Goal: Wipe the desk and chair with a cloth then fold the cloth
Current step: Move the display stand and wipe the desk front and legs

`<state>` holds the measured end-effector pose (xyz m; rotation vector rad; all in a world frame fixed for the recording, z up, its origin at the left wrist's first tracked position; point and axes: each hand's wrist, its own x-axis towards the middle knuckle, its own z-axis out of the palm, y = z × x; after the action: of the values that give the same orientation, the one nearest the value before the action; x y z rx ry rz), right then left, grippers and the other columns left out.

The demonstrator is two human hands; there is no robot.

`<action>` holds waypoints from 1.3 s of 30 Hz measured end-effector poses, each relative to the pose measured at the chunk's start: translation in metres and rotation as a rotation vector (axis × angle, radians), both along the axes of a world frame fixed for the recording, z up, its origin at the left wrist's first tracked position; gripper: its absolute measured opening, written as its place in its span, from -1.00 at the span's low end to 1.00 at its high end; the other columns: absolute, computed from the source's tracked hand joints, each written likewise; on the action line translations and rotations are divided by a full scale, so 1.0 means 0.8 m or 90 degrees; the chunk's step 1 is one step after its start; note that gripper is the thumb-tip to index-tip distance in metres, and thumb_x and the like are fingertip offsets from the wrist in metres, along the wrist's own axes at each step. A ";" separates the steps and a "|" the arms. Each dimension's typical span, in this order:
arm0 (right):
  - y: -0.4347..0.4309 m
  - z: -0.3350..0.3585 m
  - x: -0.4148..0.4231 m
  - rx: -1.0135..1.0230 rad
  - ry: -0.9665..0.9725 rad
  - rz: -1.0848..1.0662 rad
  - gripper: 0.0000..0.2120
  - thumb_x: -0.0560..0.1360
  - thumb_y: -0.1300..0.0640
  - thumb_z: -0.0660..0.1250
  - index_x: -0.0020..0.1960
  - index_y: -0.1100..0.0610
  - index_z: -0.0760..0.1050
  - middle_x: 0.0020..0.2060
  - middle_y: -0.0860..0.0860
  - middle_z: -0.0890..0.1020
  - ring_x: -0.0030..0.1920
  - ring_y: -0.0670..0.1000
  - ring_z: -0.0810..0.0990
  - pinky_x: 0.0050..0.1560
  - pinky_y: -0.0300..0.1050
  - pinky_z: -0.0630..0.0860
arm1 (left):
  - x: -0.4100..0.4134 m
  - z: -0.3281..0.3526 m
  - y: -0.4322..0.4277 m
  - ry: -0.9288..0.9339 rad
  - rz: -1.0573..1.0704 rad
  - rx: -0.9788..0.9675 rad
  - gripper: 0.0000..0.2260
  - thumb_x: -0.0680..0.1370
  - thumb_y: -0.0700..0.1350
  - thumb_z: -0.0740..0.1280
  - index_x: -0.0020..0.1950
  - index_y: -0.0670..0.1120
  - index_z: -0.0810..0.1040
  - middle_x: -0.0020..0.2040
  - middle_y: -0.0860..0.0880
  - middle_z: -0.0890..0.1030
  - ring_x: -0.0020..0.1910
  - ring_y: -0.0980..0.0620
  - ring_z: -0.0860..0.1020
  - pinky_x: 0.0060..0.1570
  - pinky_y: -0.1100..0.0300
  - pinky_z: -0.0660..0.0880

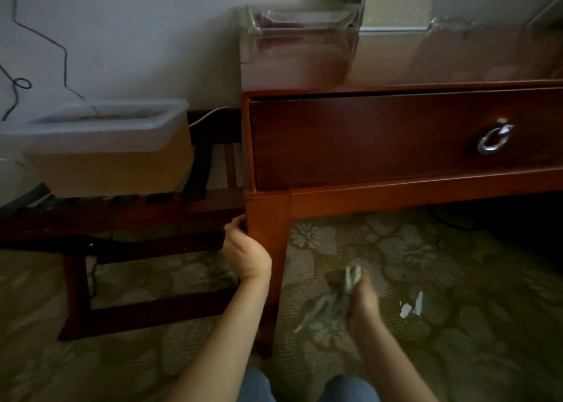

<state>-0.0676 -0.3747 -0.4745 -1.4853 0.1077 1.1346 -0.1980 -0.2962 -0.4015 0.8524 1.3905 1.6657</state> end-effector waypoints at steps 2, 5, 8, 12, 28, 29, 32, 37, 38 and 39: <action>-0.011 0.042 0.039 0.121 0.009 -0.092 -0.54 0.60 -0.19 0.05 0.10 0.13 0.53 -0.06 0.15 0.61 -0.03 0.13 0.57 0.14 0.08 0.47 | -0.003 0.003 0.000 0.015 -0.021 -0.014 -0.51 0.50 0.08 -0.12 -0.01 -0.08 0.56 -0.13 -0.11 0.59 -0.14 -0.06 0.53 -0.24 0.23 0.37; -0.035 0.128 0.075 0.310 0.003 -0.163 -0.69 0.60 -0.08 0.08 0.02 0.06 0.53 0.04 0.10 0.59 -0.01 0.02 0.55 0.11 -0.06 0.45 | -0.010 0.013 -0.005 0.039 -0.082 -0.052 -0.64 0.65 -0.05 -0.09 0.00 -0.05 0.50 -0.05 -0.11 0.56 -0.05 -0.08 0.51 -0.07 0.19 0.33; -0.068 0.204 0.085 0.381 -0.070 -0.195 -0.81 0.60 0.05 0.12 0.03 0.06 0.49 0.08 0.07 0.57 0.07 -0.02 0.54 0.18 -0.11 0.42 | -0.018 0.023 -0.008 0.066 -0.142 -0.097 -0.65 0.67 -0.04 -0.06 -0.08 -0.02 0.49 -0.09 -0.08 0.55 0.02 -0.14 0.53 -0.01 0.11 0.37; -0.075 0.257 0.081 0.382 -0.429 -0.210 -0.63 0.59 -0.08 0.18 0.31 0.09 0.39 0.20 0.00 0.53 0.18 -0.07 0.53 0.22 -0.11 0.45 | -0.027 0.028 0.001 0.041 -0.201 -0.193 -0.49 0.61 0.24 -0.05 0.25 -0.01 0.53 0.12 -0.08 0.58 0.15 -0.15 0.51 0.29 -0.09 0.36; 0.041 0.282 -0.006 0.401 -1.405 -0.139 -0.71 0.45 0.05 0.30 -0.20 0.31 0.53 -0.23 0.25 0.59 -0.21 0.23 0.56 -0.17 0.03 0.44 | -0.014 0.266 -0.002 0.148 -0.115 0.434 -0.83 0.56 -0.08 0.20 0.12 -0.02 0.49 0.07 0.02 0.55 0.09 0.12 0.50 0.06 0.38 0.38; 0.041 0.298 0.016 0.357 -1.371 -0.197 -0.71 0.44 0.06 0.30 -0.19 0.32 0.52 -0.21 0.26 0.58 -0.19 0.23 0.52 -0.12 0.04 0.38 | -0.011 0.277 0.007 0.278 -0.163 0.446 -0.81 0.53 -0.07 0.20 0.11 0.00 0.52 0.06 0.03 0.58 0.07 0.10 0.52 0.09 0.30 0.40; 0.037 0.366 0.072 0.187 -1.192 -0.117 -0.74 0.46 0.08 0.31 -0.20 0.30 0.49 -0.18 0.26 0.51 -0.10 0.27 0.48 -0.14 -0.01 0.28 | -0.004 0.285 0.027 0.700 -0.240 0.317 -0.72 0.58 -0.11 0.17 0.23 0.00 0.55 0.19 0.00 0.60 0.18 -0.01 0.53 0.12 0.18 0.39; 0.094 0.429 0.088 -0.073 -1.182 0.280 -0.72 0.52 0.05 0.28 0.11 0.20 0.56 -0.01 0.18 0.60 -0.01 0.21 0.57 -0.15 -0.11 0.37 | -0.004 0.298 0.027 0.855 -0.287 0.238 -0.65 0.63 -0.08 0.05 0.35 0.03 0.46 0.36 0.04 0.47 0.30 -0.03 0.44 0.21 0.12 0.37; 0.106 0.431 0.076 -0.083 -1.194 0.293 -0.72 0.51 0.07 0.27 0.15 0.17 0.56 0.06 0.18 0.60 0.04 0.21 0.57 -0.12 -0.08 0.42 | -0.005 0.299 0.025 0.864 -0.290 0.232 -0.65 0.63 -0.07 0.04 0.36 0.04 0.45 0.36 0.04 0.47 0.29 -0.04 0.44 0.20 0.12 0.37; 0.118 0.432 0.063 -0.085 -1.201 0.304 -0.72 0.51 0.10 0.26 0.17 0.15 0.56 0.10 0.18 0.59 0.07 0.22 0.57 -0.06 -0.03 0.46 | -0.005 0.301 0.025 0.875 -0.289 0.225 -0.65 0.62 -0.06 0.04 0.36 0.05 0.45 0.35 0.04 0.48 0.28 -0.04 0.45 0.18 0.12 0.38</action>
<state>-0.0172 -0.2804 -0.1286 -2.1745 -1.5115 -0.3308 -0.2023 -0.2763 -0.1607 2.5750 1.4637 0.8615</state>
